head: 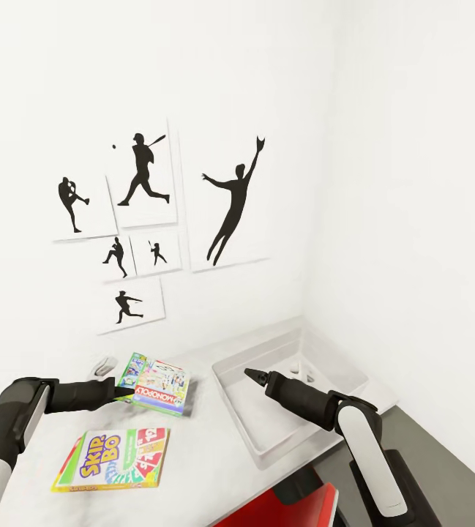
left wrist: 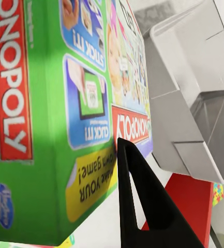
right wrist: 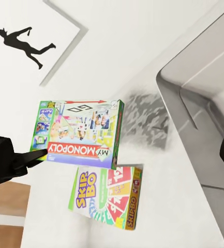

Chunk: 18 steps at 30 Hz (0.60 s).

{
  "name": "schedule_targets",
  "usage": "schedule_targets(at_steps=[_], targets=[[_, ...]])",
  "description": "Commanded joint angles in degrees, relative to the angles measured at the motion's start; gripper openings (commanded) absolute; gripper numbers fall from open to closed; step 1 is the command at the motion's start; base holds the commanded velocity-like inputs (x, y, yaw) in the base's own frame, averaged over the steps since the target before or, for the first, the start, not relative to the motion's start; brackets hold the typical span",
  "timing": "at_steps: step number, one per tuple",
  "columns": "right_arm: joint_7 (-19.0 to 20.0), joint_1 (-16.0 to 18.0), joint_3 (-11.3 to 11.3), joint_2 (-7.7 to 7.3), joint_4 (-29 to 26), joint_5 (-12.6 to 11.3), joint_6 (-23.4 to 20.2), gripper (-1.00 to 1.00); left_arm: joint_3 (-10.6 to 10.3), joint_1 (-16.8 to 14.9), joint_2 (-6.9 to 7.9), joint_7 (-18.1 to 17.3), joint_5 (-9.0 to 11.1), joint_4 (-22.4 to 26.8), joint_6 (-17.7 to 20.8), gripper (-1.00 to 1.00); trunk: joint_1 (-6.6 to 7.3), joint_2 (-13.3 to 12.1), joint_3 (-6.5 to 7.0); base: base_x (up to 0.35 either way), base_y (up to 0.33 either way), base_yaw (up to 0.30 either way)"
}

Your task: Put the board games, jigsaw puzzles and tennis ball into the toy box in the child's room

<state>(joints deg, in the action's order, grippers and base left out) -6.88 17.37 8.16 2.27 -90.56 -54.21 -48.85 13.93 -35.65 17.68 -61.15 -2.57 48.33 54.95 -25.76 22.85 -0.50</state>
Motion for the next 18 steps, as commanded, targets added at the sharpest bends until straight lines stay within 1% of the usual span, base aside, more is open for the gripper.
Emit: schedule_targets(at_steps=[1,12,18], targets=[[-0.59,0.03,-0.02,0.01,-0.04,-0.61,-0.16,1.0,0.13,-0.04,-0.02,-0.38,-0.25,0.01,0.42,-1.0,-0.03,0.07,-0.05,0.0,0.0,0.0],[-0.53,0.03,-0.02,-0.11,-0.02,-0.63,-0.15,1.0,0.13,-0.04,-0.02,-0.39,-0.25,0.01,0.42,-1.0,-0.03,0.07,-0.05,0.0,0.0,0.0],[0.12,-0.17,-0.33,-0.63,-0.12,-0.63,-0.19,1.0,0.13,-0.04,-0.03,-0.8,-0.2,0.01,0.42,-1.0,-0.03,0.07,-0.05,0.0,0.0,0.0]])
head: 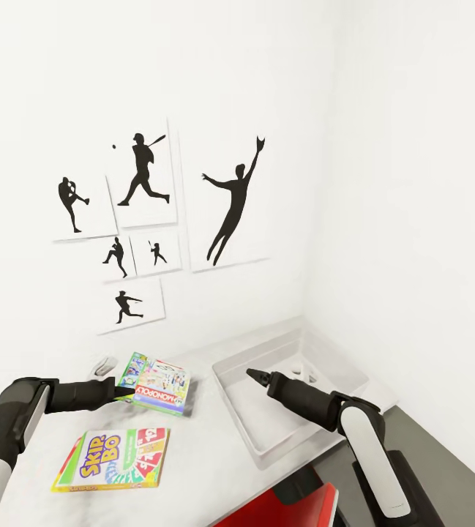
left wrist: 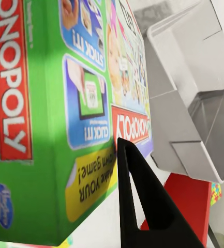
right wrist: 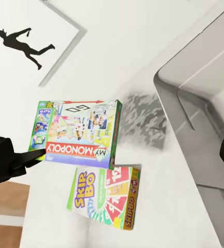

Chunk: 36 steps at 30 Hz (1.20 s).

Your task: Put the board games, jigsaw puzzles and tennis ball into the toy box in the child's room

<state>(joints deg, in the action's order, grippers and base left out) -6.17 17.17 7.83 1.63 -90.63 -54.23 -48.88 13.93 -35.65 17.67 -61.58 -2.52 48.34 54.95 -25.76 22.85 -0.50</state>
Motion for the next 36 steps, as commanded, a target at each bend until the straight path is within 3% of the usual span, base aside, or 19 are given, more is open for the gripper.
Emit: schedule_targets(at_steps=[1,5,6,7,11,15,24,27,29,31,34,36], targets=[[1.13,-0.22,-0.29,-0.18,-0.11,-0.61,-0.16,1.0,0.13,-0.04,-0.01,-0.48,-0.23,0.0,0.42,-1.0,-0.03,0.07,-0.05,0.0,0.0,0.0],[9.65,-0.56,-2.3,-0.47,-0.15,-0.59,-0.23,1.0,0.13,-0.04,-0.02,-0.61,-0.17,0.0,0.42,-1.0,-0.03,0.07,-0.05,0.0,0.0,0.0],[14.41,-0.63,-3.65,-0.65,-0.15,-0.6,-0.37,1.0,0.13,-0.04,-0.04,-0.63,-0.15,0.0,0.42,-1.0,-0.03,0.07,-0.05,0.0,0.0,0.0],[16.0,-0.63,-4.11,-0.76,-0.16,-0.6,-0.42,1.0,0.13,-0.04,-0.03,-0.64,-0.14,0.0,0.42,-1.0,-0.03,0.07,-0.05,0.0,0.0,0.0],[27.41,-0.65,-7.58,-3.95,-0.16,-0.61,-0.52,1.0,0.13,-0.04,-0.08,-0.65,-0.12,0.0,0.42,-1.0,-0.03,0.07,-0.05,0.0,0.0,0.0],[30.19,-0.63,-8.28,-5.03,-0.16,-0.6,-0.42,1.0,0.13,-0.04,-0.09,-0.65,-0.12,0.0,0.42,-1.0,-0.03,0.07,-0.05,0.0,0.0,0.0],[31.33,-0.61,-8.87,-5.51,-0.16,-0.61,-0.29,1.0,0.13,-0.04,-0.06,-0.73,-0.12,0.0,0.42,-1.0,-0.03,0.07,-0.05,0.0,0.0,0.0],[31.5,-0.6,-10.5,-5.56,-0.16,-0.65,-0.46,1.0,0.35,-0.04,-0.02,-0.94,-0.04,0.0,0.39,-1.0,-0.03,0.07,-0.05,0.0,0.0,0.0],[31.75,-0.54,-11.83,-5.57,-0.16,-0.67,-0.59,1.0,1.22,-0.04,0.05,-1.06,0.05,0.0,0.27,-1.0,-0.03,0.07,-0.05,0.0,0.0,0.0],[32.69,-0.5,-13.61,-5.68,-0.11,-0.69,-0.7,1.0,3.59,-0.04,0.15,-1.46,0.1,0.0,0.15,-1.0,-0.03,0.07,-0.05,0.0,0.0,0.0],[34.73,-0.48,-15.03,-6.4,-0.08,-0.68,-0.72,1.0,6.32,-0.04,0.17,-2.73,0.08,0.0,0.17,-1.0,-0.03,0.07,-0.05,0.0,0.0,0.0],[35.82,-0.48,-15.42,-6.81,-0.06,-0.65,-0.7,1.0,7.09,-0.04,0.22,-3.58,0.07,0.0,0.22,-1.0,-0.03,0.07,-0.05,0.0,0.0,0.0]])
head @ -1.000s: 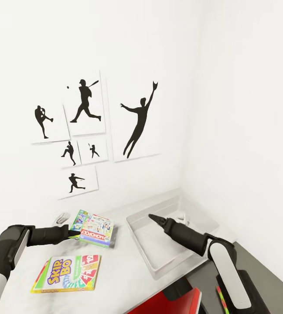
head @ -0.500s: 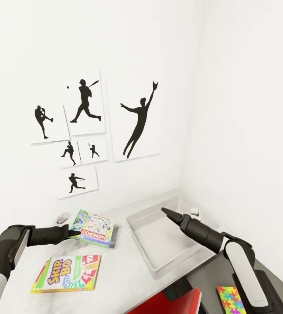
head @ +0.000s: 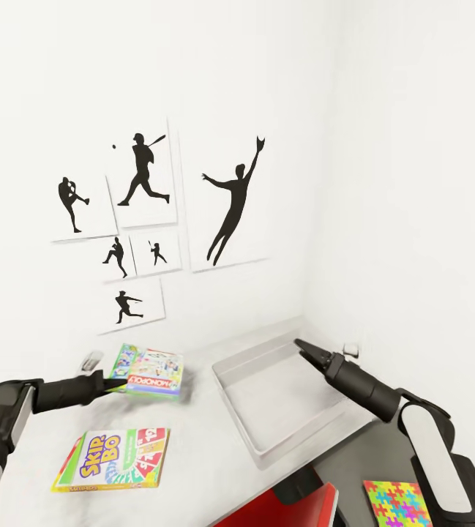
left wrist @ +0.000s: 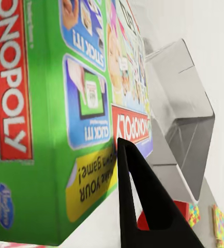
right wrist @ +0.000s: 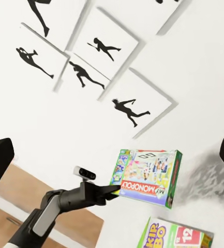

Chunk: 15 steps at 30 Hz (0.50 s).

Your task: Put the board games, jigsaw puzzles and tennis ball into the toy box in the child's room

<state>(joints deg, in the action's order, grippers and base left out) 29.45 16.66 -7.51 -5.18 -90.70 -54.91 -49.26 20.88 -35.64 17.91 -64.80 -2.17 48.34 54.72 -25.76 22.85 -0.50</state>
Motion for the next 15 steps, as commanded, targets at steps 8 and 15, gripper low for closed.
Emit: schedule_targets(at_steps=[8,15], targets=[[1.42,0.04,-0.55,-0.42,0.16,0.1,-0.27,1.0,1.14,-0.04,0.22,-5.44,-0.29,0.13,1.21,-1.0,-0.03,0.07,-0.05,0.0,0.0,0.0],[1.55,0.04,-1.85,-0.53,0.2,0.08,-0.3,1.0,0.78,-0.08,-0.17,-13.64,-0.36,7.08,4.82,-1.0,-0.03,0.07,-0.05,0.0,0.0,0.0]])
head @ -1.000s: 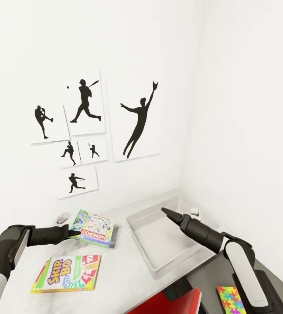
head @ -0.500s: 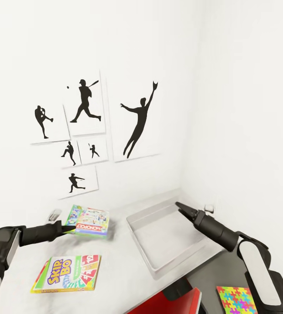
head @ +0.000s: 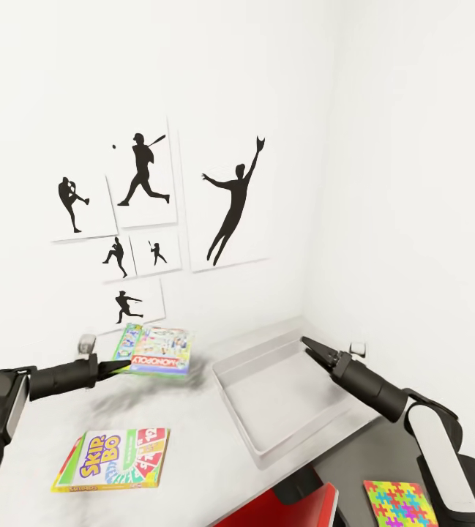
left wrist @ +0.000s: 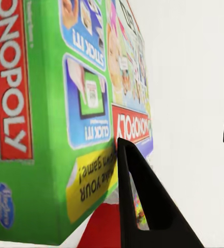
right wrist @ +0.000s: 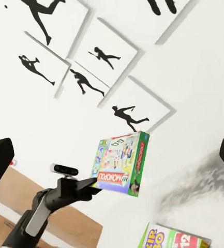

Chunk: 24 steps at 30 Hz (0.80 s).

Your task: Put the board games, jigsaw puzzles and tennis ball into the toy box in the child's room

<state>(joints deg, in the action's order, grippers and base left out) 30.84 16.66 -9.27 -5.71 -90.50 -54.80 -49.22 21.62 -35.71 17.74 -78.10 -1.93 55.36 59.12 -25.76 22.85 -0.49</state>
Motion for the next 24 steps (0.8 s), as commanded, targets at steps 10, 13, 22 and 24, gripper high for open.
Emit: schedule_targets(at_steps=[10,13,22,24], targets=[[1.12,-0.01,-4.91,-0.38,0.06,-0.04,-0.89,1.0,-2.82,-3.98,-8.71,-2.45,-1.11,7.39,0.88,-1.0,-0.02,0.07,-0.06,0.0,0.0,0.0],[3.22,-0.07,-5.5,-2.21,0.08,-0.12,-1.16,1.0,-4.6,-6.63,-12.08,-2.46,-1.19,7.36,0.88,-1.0,-0.02,0.07,-0.06,0.0,0.0,0.0],[8.33,-2.98,-12.66,-5.87,0.07,-0.54,-1.34,1.0,-6.1,-10.99,-23.51,6.49,-2.39,4.36,0.88,-1.0,-0.02,0.07,-0.06,0.0,0.0,0.0],[8.56,-3.22,-13.86,-5.93,0.07,-0.56,-1.48,1.0,-6.11,-11.08,-25.52,10.51,-2.24,2.58,0.88,-1.0,-0.02,0.07,-0.06,0.0,0.0,0.0]])
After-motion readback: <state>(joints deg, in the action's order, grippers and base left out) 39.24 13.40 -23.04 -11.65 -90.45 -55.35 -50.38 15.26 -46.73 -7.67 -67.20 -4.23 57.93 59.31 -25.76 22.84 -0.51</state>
